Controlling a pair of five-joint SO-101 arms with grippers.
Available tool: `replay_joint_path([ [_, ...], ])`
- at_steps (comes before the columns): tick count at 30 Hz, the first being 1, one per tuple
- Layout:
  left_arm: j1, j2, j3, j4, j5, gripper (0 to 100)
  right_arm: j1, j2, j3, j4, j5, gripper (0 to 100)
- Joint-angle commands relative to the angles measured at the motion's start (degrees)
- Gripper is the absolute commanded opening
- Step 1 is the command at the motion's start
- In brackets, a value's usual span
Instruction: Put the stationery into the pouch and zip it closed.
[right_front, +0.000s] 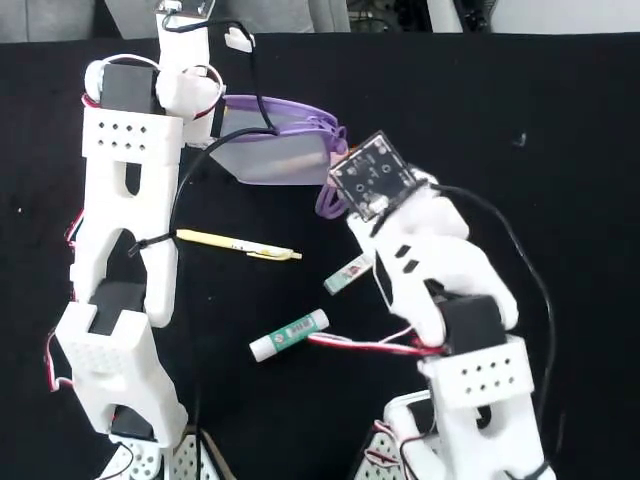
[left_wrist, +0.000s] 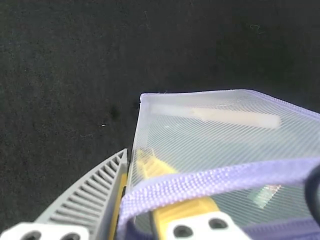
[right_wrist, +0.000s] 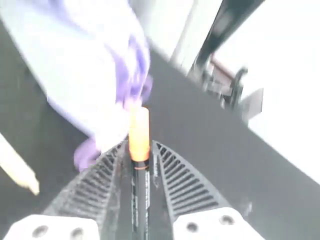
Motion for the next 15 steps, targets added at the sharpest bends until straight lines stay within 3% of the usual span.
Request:
replay_joint_path([
  [1,-0.3,0.6,1.5,-1.1,-0.4,3,-5.1,-3.6,-4.8,-8.4,-3.1,1.1],
  [6,1.8,0.2,1.5,-0.7,-0.4,3,-10.0,-5.2,-7.9,-12.0,-3.3,1.1],
  [15,7.1,0.2,-8.7,3.6,2.2,3,-10.5,-13.6,-11.7,-12.0,-5.5,1.1],
])
